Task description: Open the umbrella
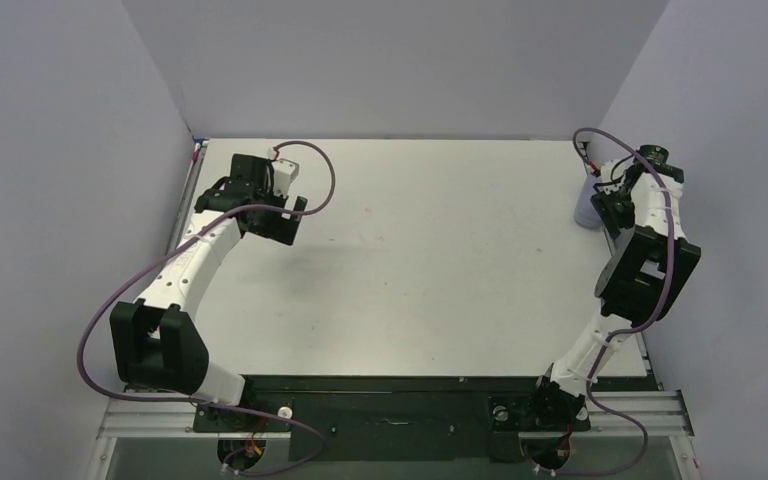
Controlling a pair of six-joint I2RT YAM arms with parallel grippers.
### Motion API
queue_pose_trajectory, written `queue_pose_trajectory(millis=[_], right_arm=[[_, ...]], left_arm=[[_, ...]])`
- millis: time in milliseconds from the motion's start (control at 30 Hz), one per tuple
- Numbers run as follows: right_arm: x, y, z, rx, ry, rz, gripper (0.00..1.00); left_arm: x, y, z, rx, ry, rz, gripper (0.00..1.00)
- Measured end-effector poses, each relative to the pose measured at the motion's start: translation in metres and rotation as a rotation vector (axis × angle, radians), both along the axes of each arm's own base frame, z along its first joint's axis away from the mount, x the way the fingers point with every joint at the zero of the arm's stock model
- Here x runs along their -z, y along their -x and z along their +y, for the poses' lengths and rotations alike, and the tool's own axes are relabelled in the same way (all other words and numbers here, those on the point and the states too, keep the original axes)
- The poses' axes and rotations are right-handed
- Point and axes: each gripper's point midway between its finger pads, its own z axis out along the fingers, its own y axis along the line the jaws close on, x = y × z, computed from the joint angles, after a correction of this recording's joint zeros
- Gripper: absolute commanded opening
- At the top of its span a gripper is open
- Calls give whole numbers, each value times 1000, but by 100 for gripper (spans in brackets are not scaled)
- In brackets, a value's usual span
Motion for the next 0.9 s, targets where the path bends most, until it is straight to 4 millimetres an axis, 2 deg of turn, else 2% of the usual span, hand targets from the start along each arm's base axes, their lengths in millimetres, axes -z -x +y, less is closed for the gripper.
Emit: queue_pose_trajectory(millis=[267,533,900], right_arm=[[24,-19,-2,-97,-19,3,47],[29,-41,-3,-147,-16,-71,47],[72,-53,-5,-200,-25,-31,47]], left_arm=[[-3,-2,4,-5,-24,-11,97],[-4,-3,11,-14,-62,-16,97],[-29,-13,14,-4,-85,-66,97]])
